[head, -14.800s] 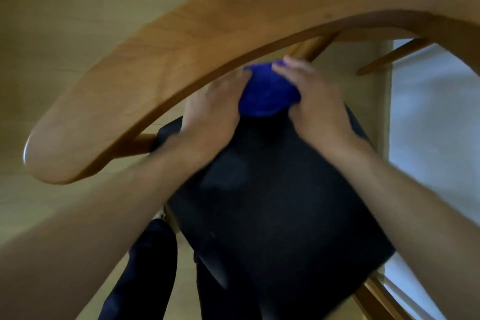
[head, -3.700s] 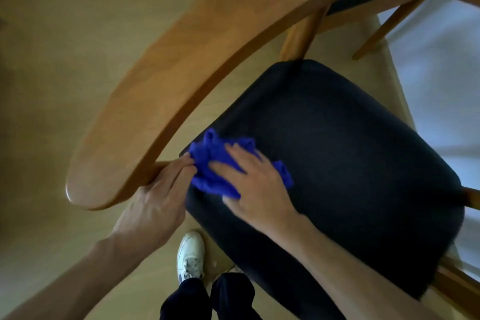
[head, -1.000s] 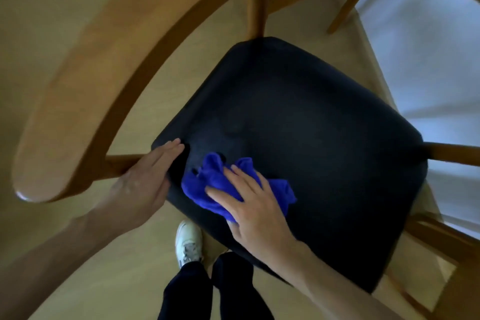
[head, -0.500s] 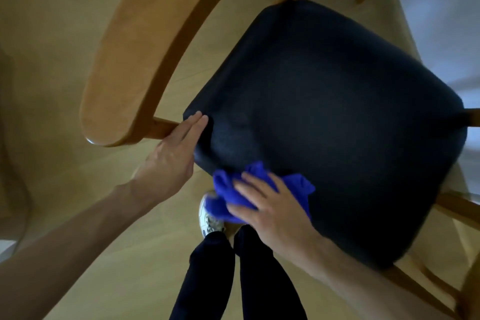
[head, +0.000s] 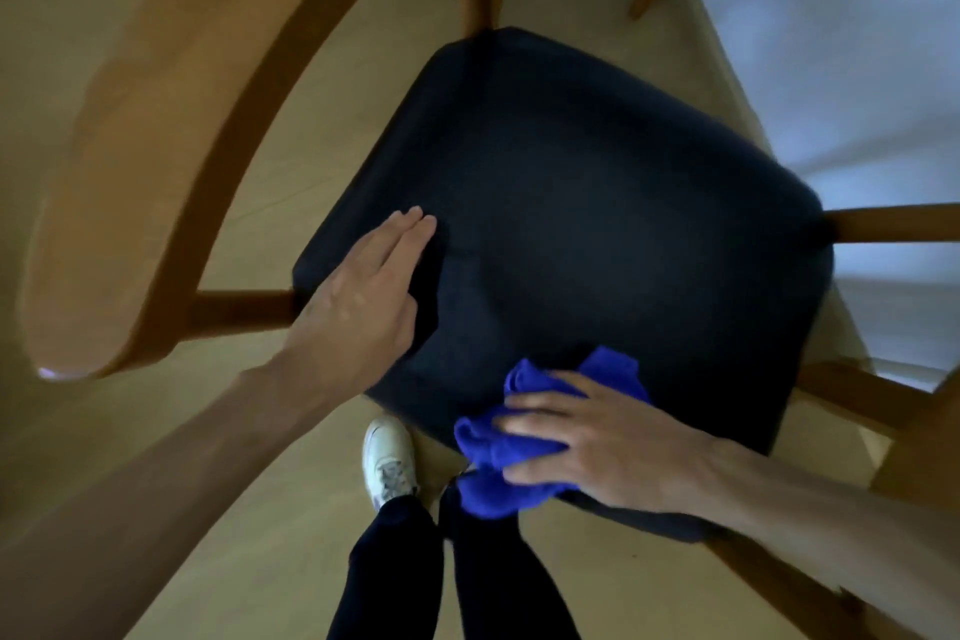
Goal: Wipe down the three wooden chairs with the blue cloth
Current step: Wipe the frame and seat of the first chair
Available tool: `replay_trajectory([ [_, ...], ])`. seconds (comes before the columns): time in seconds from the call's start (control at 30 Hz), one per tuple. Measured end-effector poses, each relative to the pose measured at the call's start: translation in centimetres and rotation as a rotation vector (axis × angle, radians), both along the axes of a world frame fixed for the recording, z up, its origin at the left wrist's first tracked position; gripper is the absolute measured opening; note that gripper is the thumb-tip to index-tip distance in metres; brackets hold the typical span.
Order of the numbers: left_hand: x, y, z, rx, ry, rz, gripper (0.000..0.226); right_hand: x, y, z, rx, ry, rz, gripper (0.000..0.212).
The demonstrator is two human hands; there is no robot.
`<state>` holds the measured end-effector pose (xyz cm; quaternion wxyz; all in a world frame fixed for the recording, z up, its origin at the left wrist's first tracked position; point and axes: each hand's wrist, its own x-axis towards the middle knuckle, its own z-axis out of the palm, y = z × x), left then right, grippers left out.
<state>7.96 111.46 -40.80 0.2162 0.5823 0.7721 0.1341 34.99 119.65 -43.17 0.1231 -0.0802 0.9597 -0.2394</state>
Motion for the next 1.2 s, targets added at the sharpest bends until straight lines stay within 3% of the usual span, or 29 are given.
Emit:
replay_trajectory([
  [0.07,0.5,1.7,0.0,0.012,-0.001,-0.026,0.064,-0.4,5.0,0.3,-0.034,0.065,-0.07,0.04],
  [0.17,0.9,4.0,-0.8,0.048,0.01,-0.072,0.057,-4.1,16.9,-0.5,0.071,0.198,-0.641,0.05],
  [0.23,1.3,5.2,-1.1,0.047,-0.032,-0.022,0.059,-6.6,24.6,-0.8,0.117,0.177,-1.021,0.057],
  [0.3,1.4,6.0,-1.3,0.031,-0.051,0.021,0.061,-8.7,27.4,-1.6,0.1,0.075,-1.203,0.058],
  [0.43,0.6,6.7,-1.2,-0.001,-0.058,0.041,0.062,-9.6,19.0,-2.0,0.215,0.086,-1.175,0.061],
  [0.57,-0.4,6.8,-1.2,-0.063,-0.008,0.013,0.066,-4.2,1.7,-0.5,-0.085,0.092,-0.847,0.06],
  [0.63,-0.6,6.6,-1.1,-0.071,0.001,0.005,0.065,-2.1,-1.3,0.2,-0.147,0.048,-0.69,0.06],
  [0.73,-0.5,5.8,-1.3,-0.06,0.001,-0.01,0.063,-3.6,4.0,0.7,-0.198,0.159,-0.835,0.057],
  [0.8,-0.3,5.1,-1.4,-0.054,-0.004,-0.008,0.061,-5.7,11.6,0.2,-0.026,0.227,-1.035,0.059],
  [0.87,0.1,4.4,-1.4,-0.051,-0.024,0.002,0.06,-7.7,18.4,0.0,0.091,0.173,-1.159,0.061],
  [0.93,0.3,3.5,-1.3,-0.064,-0.038,-0.015,0.061,-8.6,19.2,-0.9,0.116,0.094,-1.201,0.059],
  [1.0,0.2,2.6,-1.2,-0.087,-0.025,-0.046,0.063,-8.4,13.2,-1.5,0.139,0.102,-1.157,0.058],
  [1.13,-0.6,1.4,-1.4,-0.138,0.036,-0.109,0.069,-4.1,-5.1,-0.6,-0.118,0.077,-0.909,0.058],
  [1.2,-0.6,1.3,-1.3,-0.133,0.047,-0.154,0.069,-1.9,-9.4,0.2,-0.165,0.014,-0.727,0.054],
])
